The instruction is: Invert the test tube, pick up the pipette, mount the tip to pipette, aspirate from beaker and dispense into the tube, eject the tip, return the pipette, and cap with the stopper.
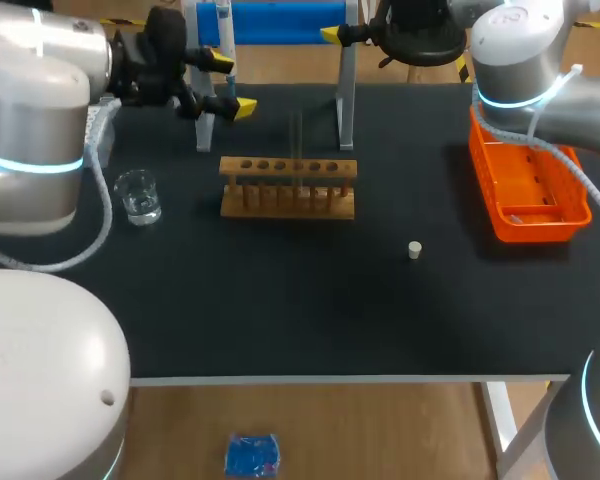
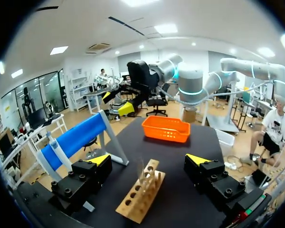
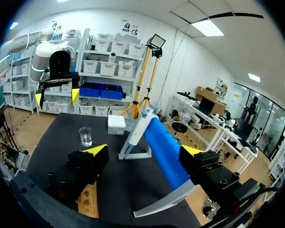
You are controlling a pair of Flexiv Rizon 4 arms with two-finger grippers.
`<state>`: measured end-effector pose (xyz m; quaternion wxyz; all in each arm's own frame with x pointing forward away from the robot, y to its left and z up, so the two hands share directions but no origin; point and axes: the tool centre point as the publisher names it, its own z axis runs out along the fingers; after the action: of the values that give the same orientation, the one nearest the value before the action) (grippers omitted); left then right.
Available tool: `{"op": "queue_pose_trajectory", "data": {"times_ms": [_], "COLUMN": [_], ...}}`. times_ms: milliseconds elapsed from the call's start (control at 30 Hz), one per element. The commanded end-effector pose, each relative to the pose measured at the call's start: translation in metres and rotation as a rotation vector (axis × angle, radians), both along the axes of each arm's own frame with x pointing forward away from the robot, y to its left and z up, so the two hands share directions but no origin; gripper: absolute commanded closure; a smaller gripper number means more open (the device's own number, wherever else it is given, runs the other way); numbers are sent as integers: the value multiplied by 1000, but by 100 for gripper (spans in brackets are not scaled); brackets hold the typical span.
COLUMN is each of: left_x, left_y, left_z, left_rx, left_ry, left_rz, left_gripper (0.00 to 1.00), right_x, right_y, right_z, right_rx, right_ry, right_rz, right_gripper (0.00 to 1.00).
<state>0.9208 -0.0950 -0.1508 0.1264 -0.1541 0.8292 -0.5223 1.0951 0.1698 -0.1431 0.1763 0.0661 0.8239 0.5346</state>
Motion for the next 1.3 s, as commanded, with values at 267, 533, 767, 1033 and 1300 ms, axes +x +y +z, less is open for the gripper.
{"op": "queue_pose_trajectory", "data": {"times_ms": [267,533,767,1033,1300], "left_x": [-10,-2,7,21,31], "left_y": [-16,-20,-29,-37,-39], "left_z": [-40,-58,-71,-81,-88], "left_rx": [-36,-50,-76,-72,-66], "left_ry": [-41,-35,-32,-28,-16], "left_rz": [148,204,223,219,202], "left_gripper": [0,0,0,0,0], "right_x": [0,0,0,0,0], "right_y": [-1,-1,-1,-1,-1], "right_z": [1,1,1,1,1], "right_rx": [-2,-2,-2,-2,-2], "right_ry": [2,2,2,2,2], "right_rz": [1,1,1,1,1], "right_gripper": [0,0,0,0,0]}}
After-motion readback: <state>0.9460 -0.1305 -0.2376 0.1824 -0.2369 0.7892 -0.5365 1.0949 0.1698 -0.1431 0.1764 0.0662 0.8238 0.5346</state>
